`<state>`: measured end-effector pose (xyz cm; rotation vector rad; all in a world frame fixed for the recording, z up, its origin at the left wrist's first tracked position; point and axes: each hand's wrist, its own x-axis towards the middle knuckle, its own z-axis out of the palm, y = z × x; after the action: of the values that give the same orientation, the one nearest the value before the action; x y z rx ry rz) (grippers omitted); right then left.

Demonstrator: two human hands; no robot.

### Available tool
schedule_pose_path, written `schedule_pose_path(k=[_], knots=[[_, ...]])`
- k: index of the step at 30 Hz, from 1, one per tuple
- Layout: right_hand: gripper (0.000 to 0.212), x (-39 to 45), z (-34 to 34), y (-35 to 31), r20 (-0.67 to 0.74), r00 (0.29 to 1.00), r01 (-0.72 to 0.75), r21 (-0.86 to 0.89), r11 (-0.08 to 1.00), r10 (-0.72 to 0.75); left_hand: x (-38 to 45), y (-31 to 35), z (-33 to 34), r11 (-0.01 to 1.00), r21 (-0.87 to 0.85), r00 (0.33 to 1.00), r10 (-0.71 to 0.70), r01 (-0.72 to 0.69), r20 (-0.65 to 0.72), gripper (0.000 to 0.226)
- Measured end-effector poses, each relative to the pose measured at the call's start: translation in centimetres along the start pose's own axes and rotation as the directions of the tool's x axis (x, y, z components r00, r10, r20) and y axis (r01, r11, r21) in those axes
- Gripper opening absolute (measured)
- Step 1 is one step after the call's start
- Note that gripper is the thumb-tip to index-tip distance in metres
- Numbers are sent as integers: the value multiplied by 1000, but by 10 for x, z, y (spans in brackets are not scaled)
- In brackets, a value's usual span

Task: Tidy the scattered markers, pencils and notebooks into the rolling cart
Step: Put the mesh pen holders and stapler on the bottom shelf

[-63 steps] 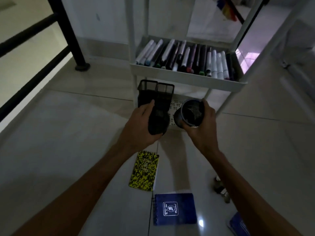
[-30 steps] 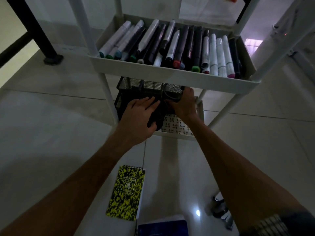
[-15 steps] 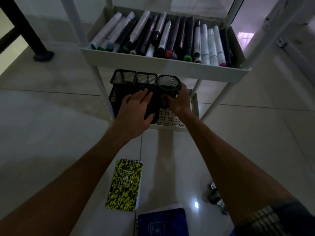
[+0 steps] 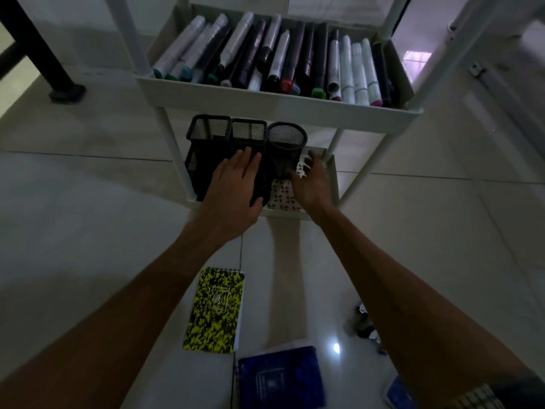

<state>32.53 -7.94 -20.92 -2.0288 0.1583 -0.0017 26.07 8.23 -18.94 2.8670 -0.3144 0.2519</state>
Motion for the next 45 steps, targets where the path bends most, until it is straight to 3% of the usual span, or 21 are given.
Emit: schedule_pose_path(k=[5, 10, 14, 25, 28, 33, 40, 45], knots=[[64, -60, -30, -5, 47, 993, 115, -39, 993, -113, -28, 18, -14, 993, -105, 997, 55, -60, -52, 73], [51, -113, -85, -1, 91, 993, 79, -41, 996, -75, -55, 52, -22, 967, -214, 990, 130, -140, -62, 71], [46, -149, -131, 13, 81, 995, 70, -138, 988, -59, -69, 94, -17, 932, -337, 991, 137, -133, -12, 68], [36, -208, -189, 73, -55, 993, -116, -285, 951, 105, -115, 191, 21, 848, -518, 941, 79, 110, 329, 49], [37, -214, -195, 86, -119, 974, -216, -219, 952, 193, -121, 209, 31, 871, -481, 940, 73, 103, 334, 44], [39, -218, -197, 100, -96, 960, -277, -216, 936, 262, -124, 222, 45, 886, -457, 958, 56, 82, 281, 42], [42, -218, -182, 110, -73, 912, -408, -250, 878, 403, -121, 206, 47, 806, -556, 968, -77, 202, 239, 31], [62, -216, -163, 105, -144, 899, -437, -320, 841, 413, -114, 191, 44, 697, -637, 942, -197, 328, 270, 28]])
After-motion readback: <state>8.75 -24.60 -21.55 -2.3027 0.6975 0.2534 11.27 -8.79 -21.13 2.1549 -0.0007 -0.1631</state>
